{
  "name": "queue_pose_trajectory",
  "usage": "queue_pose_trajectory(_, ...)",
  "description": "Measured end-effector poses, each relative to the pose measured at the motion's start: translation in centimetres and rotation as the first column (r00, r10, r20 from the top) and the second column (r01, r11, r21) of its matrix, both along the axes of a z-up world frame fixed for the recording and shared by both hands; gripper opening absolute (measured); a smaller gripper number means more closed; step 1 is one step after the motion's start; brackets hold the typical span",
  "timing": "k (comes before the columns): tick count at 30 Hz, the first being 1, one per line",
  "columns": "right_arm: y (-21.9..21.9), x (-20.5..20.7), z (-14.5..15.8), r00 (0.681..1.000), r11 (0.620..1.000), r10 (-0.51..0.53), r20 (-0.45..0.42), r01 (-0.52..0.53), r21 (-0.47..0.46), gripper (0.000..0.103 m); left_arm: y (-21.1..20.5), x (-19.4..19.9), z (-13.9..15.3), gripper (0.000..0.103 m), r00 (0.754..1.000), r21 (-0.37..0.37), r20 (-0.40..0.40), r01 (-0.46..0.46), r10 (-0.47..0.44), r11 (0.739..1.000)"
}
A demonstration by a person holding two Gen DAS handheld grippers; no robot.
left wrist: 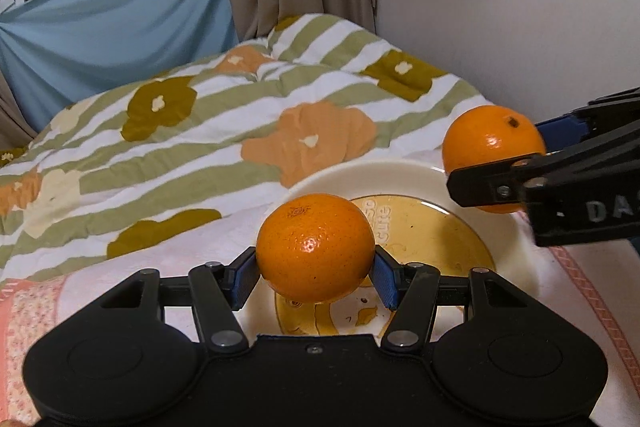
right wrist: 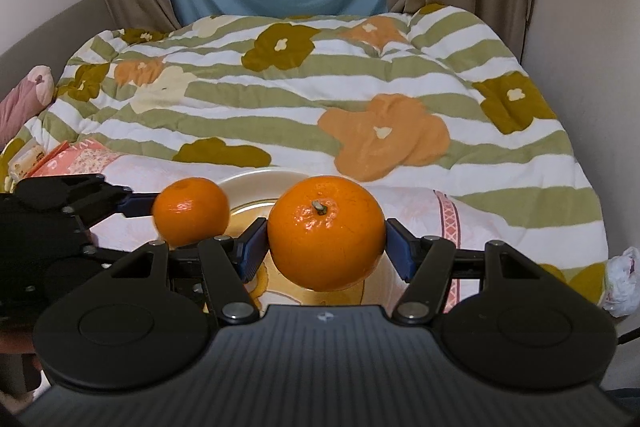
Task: Organize fruits
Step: 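Lift both oranges and carry them toward the cream bowl, then lower the oranges into the bowl and open both grippers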
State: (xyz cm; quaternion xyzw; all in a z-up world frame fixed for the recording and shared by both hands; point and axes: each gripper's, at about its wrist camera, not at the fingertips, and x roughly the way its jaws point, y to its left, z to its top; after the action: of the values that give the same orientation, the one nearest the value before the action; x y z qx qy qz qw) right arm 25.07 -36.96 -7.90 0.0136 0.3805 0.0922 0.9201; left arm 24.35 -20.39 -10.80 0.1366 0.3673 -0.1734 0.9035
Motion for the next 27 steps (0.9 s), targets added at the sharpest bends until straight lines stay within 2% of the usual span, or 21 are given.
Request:
queue_pose_trajectory(11,-0.9,0.5,-1.3,1.0,1.0,-0.019,-0.021,0.019,0.007,0.077,-1.7,2.3,-1.9,0.064,0.999,0.038,-0.037,0.023,-0.022,0.999)
queue_pose_trajectory(12,-0.9,0.5,-1.4,1.0,1.0,-0.02,-0.022,0.02,0.006,0.077,-1.7,2.4,-1.9,0.065,0.999,0.037,-0.044,0.024,-0.022,0.999)
queue_pose_trajectory(15,-0.9,0.6,-1.2,0.999,1.0,-0.023,-0.024,0.023,0.005,0.077,-1.9,2.1,-1.5,0.09,1.0,0.059,-0.016,0.021,-0.02,0.998)
queue_pose_trajectory(27,-0.2,1.5,-0.6,1.0,1.0,0.013,-0.021,-0.013,-0.011,0.077,-0.6,0.1,0.2,0.095,0.999,0.077,-0.037,0.02,-0.017,0.997)
